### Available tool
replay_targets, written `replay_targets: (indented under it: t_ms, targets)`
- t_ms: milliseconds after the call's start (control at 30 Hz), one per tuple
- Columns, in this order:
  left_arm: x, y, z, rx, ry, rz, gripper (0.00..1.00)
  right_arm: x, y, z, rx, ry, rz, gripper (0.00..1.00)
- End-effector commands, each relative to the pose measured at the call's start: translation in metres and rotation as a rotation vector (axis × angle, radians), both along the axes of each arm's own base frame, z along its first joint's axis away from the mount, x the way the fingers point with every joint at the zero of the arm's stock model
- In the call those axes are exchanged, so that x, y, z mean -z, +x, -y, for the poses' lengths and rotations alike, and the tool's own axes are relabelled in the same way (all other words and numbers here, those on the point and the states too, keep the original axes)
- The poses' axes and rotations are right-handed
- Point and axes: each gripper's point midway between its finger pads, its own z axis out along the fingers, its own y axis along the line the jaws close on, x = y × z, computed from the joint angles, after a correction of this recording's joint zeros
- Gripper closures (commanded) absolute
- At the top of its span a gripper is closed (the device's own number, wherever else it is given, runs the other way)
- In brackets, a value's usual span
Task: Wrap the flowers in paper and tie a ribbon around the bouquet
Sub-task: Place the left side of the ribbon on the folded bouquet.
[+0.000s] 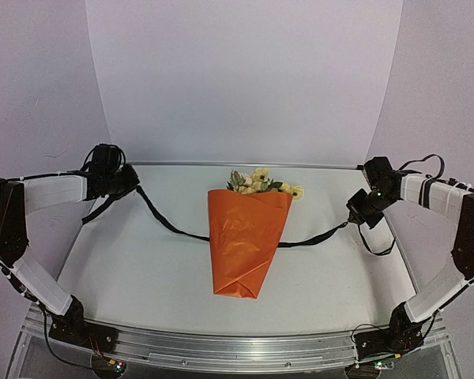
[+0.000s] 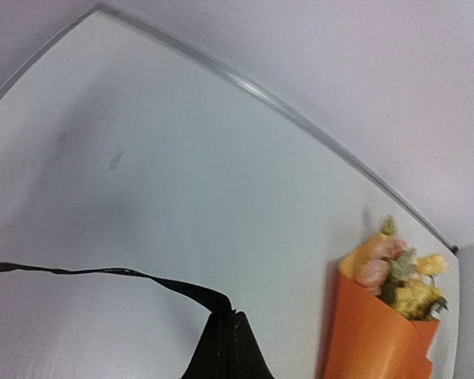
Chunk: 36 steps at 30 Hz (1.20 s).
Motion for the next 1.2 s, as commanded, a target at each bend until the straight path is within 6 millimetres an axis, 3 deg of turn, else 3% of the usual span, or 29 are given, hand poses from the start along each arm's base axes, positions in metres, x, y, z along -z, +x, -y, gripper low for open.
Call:
replay_targets:
  t_ms: [0, 100, 167, 233, 367, 467, 600, 867, 1000, 1167]
  targets:
    - [-0.105, 0.001, 0.151, 0.529, 0.09, 0.359, 1.0, -0.012, 0.005, -0.012, -0.048, 0.033, 0.011, 1.0]
    - [-0.104, -0.044, 0.259, 0.87, 0.199, 0.437, 1.0, -0.011, 0.003, -0.015, -0.061, 0.045, -0.007, 1.0]
    - [-0.082, -0.094, 0.33, 1.108, 0.284, 0.446, 1.0, -0.011, 0.003, -0.018, -0.07, 0.056, -0.018, 1.0]
    - [-0.052, -0.129, 0.378, 1.283, 0.393, 0.449, 1.0, -0.009, 0.002, -0.02, -0.079, 0.06, -0.031, 1.0]
    - [0.009, -0.184, 0.431, 1.498, 0.555, 0.422, 1.0, -0.006, -0.001, -0.023, -0.098, 0.064, -0.06, 1.0]
    - [0.036, -0.191, 0.443, 1.532, 0.604, 0.406, 1.0, -0.004, -0.001, -0.025, -0.107, 0.066, -0.075, 1.0]
    - [0.045, -0.18, 0.448, 1.509, 0.643, 0.421, 1.0, -0.003, 0.004, -0.027, -0.123, 0.056, -0.092, 1.0]
    - [0.015, -0.175, 0.459, 1.522, 0.706, 0.609, 1.0, -0.001, 0.04, -0.032, -0.144, 0.043, -0.084, 1.0]
    - [-0.003, -0.162, 0.465, 1.491, 0.788, 0.763, 1.0, -0.002, 0.066, -0.039, -0.126, 0.071, -0.075, 1.0]
    - [-0.041, -0.14, 0.465, 1.419, 0.81, 0.952, 1.0, 0.003, 0.072, -0.036, -0.102, 0.049, -0.098, 1.0]
